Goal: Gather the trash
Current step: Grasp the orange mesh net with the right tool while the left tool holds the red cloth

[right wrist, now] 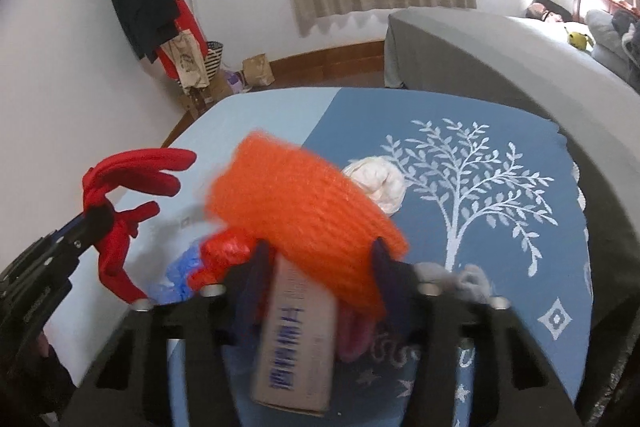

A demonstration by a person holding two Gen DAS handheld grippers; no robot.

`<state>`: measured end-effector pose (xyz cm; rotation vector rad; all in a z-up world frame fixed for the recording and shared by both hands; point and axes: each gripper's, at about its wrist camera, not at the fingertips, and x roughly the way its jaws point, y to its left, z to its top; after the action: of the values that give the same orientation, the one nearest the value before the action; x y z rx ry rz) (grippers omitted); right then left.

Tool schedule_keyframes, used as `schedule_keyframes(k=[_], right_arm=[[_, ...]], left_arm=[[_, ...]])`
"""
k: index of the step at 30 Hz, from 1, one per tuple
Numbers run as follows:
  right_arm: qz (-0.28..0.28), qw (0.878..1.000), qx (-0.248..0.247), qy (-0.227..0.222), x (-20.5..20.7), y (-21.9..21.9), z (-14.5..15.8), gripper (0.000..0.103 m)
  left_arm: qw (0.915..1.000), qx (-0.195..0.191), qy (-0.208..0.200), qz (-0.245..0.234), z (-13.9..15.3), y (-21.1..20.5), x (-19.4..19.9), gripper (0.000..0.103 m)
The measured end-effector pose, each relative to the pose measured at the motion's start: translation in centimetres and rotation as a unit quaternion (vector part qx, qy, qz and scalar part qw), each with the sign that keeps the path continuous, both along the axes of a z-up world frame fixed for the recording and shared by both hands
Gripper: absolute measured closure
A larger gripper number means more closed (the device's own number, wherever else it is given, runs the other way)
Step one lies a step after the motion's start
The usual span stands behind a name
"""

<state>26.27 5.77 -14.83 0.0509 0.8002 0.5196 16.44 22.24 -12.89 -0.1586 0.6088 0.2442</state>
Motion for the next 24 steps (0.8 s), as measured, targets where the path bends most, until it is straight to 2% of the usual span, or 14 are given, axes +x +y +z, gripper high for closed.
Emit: schedule_keyframes(k=[7,16,20,24], right_arm=[[-0.006,1.0,0.02,0.002,-0.4,-1.1,0.5,0.058],[-0.013,1.0,0.02,-0.001,-0.1,-1.5,1.1,0.056],[0.002,1.0,0.028,0.001,-0.2,-1.4,1.2,0.079],[0.012,1.0,0.024,-0.009,-0.6,-1.4,1.7,0.087]], left_arm=[[1.0,-0.001,-0.001,-0.003,0.1,-0.3,-0.2,0.087],[0.9999,-0.001,-0.005,-0.015,0.3,-1.0,0.1,0.087],[0.9998,0.001,-0.006,-0.019,0.4,-1.4,0.1,0.087],[0.9997,0.002,-0.009,-0.023,0.6,-1.7,0.1,0.087]])
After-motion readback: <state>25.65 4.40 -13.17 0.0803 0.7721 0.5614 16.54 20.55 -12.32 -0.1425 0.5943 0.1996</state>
